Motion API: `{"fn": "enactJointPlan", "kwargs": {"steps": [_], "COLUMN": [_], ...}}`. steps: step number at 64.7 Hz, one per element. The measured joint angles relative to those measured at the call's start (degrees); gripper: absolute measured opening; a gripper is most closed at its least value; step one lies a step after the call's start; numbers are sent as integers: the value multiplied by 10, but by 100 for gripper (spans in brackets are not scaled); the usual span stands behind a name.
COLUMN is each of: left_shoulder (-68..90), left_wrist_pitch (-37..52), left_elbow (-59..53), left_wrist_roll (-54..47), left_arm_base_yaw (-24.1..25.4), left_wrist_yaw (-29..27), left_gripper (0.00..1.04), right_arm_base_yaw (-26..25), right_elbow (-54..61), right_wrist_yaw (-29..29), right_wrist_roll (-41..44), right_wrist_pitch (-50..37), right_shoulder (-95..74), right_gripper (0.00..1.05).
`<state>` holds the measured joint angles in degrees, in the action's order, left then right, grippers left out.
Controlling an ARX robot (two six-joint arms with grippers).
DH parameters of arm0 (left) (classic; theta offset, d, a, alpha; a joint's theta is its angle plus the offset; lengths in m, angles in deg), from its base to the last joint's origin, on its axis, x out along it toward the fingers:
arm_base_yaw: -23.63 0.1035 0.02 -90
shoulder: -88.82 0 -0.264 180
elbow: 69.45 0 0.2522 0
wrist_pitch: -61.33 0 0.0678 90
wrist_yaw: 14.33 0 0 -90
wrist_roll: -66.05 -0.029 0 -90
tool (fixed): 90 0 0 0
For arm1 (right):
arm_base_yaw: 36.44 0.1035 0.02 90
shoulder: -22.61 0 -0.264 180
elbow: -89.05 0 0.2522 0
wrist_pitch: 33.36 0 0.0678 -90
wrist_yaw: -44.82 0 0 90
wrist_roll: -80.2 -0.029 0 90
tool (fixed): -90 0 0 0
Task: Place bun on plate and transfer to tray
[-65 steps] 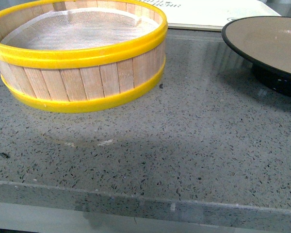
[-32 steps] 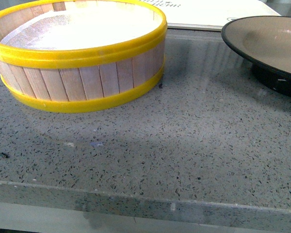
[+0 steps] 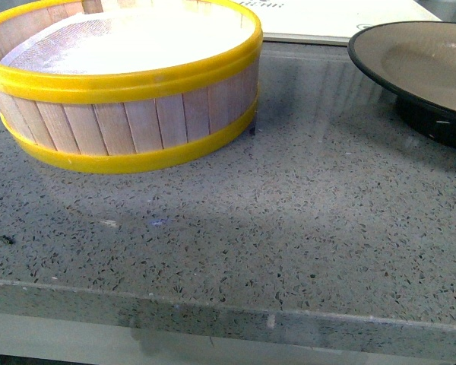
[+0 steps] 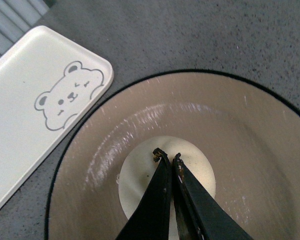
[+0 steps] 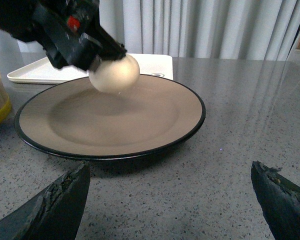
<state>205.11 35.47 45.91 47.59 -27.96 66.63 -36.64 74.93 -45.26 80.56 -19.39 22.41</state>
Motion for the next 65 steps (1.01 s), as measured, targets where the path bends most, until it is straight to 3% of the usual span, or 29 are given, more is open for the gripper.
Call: {"fn": "enactJointPlan", "kwargs": {"steps": [47, 65], "left_shoulder": [34, 35], "left_wrist_pitch": [-14, -30], "left_elbow": [2, 34], "left_wrist_roll": [-54, -48], "left_arm_base_yaw": [-2, -2], "left_wrist_yaw": [-28, -18], "left_gripper": [4, 46], "right_arm_base_yaw": [0, 0], "right_elbow": [0, 0], "right_wrist_yaw": [0, 0], "right_wrist_roll": [0, 0], "right_wrist_pitch": [0, 0], "right_shoulder": [0, 0], "right_gripper": [96, 96]}}
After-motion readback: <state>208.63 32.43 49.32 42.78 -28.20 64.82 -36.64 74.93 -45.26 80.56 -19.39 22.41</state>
